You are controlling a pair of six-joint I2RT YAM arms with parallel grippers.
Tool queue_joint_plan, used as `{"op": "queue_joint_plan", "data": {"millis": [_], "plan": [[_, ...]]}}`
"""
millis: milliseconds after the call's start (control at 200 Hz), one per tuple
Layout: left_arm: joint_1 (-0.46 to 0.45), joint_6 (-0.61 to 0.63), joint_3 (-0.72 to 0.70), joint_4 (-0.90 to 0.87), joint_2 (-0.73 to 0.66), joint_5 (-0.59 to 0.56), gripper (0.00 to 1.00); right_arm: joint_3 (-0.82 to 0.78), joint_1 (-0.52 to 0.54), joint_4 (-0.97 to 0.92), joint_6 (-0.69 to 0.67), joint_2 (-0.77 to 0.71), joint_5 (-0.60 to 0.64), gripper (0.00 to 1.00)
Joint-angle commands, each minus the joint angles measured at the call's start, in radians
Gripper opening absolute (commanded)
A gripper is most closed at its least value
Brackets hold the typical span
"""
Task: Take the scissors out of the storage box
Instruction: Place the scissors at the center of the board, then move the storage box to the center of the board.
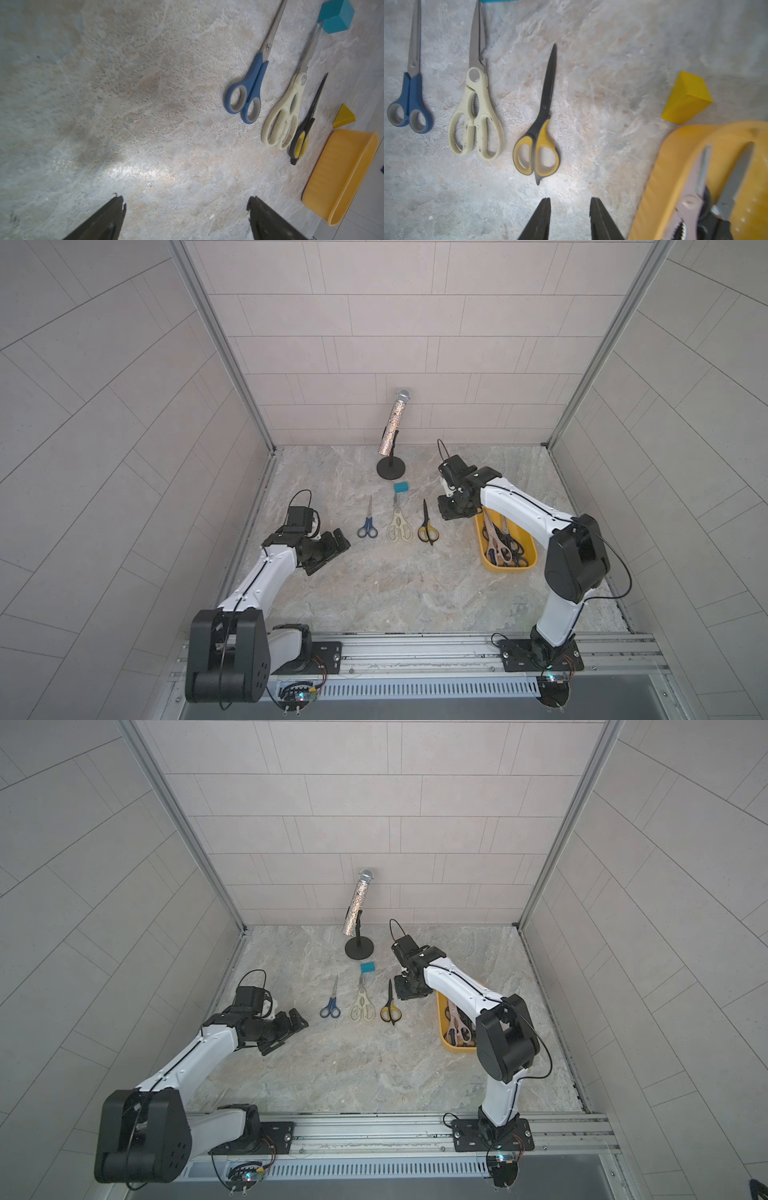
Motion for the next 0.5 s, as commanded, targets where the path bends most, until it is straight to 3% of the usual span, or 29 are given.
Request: {"op": "queue_joint_plan", "data": {"millis": [0, 230, 495], "plan": [[-0.039, 0.021, 0.05, -0.03, -0.002, -0.006, 1.0, -0.073, -0.05, -0.12, 0.016, -0.073, 0.072, 0.36], [-0.117, 0.03, 0.1, -0.033, 0.027, -0.045, 1.0, -0.248, -0.161, -0.12, -0.003, -0.206, 0.066, 0.36], [-0.121, 0.05, 0.113, -0.057, 0.027, -0.059, 1.0, -0.336, -0.168, 0.019, -0.038, -0.206, -0.011, 0.37]]}}
